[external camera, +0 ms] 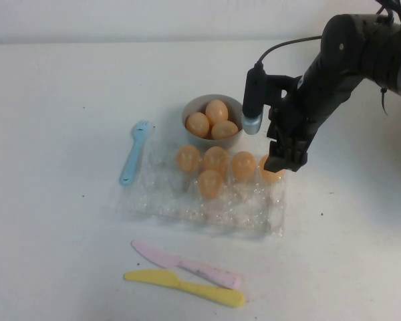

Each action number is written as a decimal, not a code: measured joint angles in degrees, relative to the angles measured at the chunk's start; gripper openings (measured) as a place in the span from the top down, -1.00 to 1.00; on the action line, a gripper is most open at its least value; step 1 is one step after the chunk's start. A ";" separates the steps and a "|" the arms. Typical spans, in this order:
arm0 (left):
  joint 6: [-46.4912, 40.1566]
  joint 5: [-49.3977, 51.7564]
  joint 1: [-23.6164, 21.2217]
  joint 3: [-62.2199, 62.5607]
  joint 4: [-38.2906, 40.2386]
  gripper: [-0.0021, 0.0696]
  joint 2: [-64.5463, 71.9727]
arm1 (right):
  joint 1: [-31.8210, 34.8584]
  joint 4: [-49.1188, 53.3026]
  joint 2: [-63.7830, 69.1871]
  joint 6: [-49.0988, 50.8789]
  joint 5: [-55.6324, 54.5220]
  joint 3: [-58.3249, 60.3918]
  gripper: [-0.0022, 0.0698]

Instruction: Take an egg out of the egg box

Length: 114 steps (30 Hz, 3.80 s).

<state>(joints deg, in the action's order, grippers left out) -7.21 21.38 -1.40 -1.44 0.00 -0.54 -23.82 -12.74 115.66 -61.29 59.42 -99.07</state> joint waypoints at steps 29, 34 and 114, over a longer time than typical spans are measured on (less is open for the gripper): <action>0.00 0.00 0.00 0.00 0.00 0.95 0.00 | -0.10 -0.57 5.78 -0.21 -2.00 0.00 -0.26; 0.00 0.00 0.00 0.00 0.00 0.95 0.00 | -0.10 -0.57 5.78 -0.21 -1.44 -1.96 -0.04; 0.00 0.00 0.00 0.00 0.00 0.95 0.00 | 1.26 -50.56 -26.78 -1.20 -31.26 16.65 0.98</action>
<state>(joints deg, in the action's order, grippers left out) -7.21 21.38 -1.40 -1.44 0.00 -0.54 -22.57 -63.30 88.88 -62.49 28.16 -82.42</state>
